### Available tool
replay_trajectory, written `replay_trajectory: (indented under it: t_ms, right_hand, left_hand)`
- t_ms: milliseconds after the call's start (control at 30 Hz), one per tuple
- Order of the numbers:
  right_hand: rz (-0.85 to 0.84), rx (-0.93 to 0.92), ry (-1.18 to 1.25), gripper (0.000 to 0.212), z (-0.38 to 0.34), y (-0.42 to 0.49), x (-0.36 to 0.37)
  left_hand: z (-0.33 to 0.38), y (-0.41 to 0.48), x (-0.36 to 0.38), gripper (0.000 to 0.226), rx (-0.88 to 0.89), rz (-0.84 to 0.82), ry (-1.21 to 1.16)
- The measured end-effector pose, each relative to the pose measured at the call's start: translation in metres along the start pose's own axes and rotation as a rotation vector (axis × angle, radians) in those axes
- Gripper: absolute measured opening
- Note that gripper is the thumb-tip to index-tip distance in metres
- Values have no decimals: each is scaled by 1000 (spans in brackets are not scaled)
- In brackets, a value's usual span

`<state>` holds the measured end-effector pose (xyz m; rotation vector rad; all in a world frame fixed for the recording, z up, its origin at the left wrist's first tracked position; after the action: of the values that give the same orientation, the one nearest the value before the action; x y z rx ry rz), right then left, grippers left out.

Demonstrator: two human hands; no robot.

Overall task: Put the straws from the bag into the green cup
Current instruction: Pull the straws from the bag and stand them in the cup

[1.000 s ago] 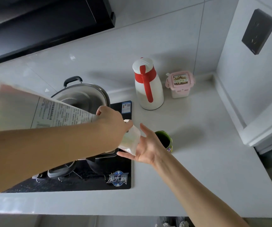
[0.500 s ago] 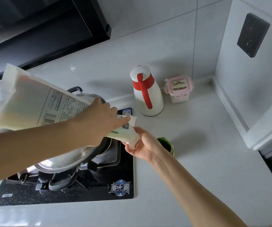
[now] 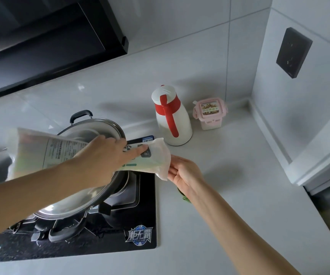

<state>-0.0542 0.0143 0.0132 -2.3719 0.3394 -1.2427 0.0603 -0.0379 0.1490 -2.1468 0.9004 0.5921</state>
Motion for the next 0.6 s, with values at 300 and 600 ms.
replay_trajectory:
  t_ms: [300, 600]
  right_hand:
    - [-34, -375, -374, 11, -47, -30, 3]
    - [-24, -545, -540, 7, -72, -55, 20]
  left_hand:
    - [0, -18, 11, 116, -174, 319, -501]
    - [7, -55, 31, 99, -240, 442, -811]
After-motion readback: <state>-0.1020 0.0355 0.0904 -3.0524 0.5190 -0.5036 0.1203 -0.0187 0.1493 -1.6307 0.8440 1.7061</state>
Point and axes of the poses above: each hand's wrist, its own y-axis towards the middle knuckle, its own x-axis out of the palm, z = x × y, the point moved 6 cm from there along y, towards the middle knuckle, and after that the axes turned 6 degrees about -z, right-handed, at the moved point
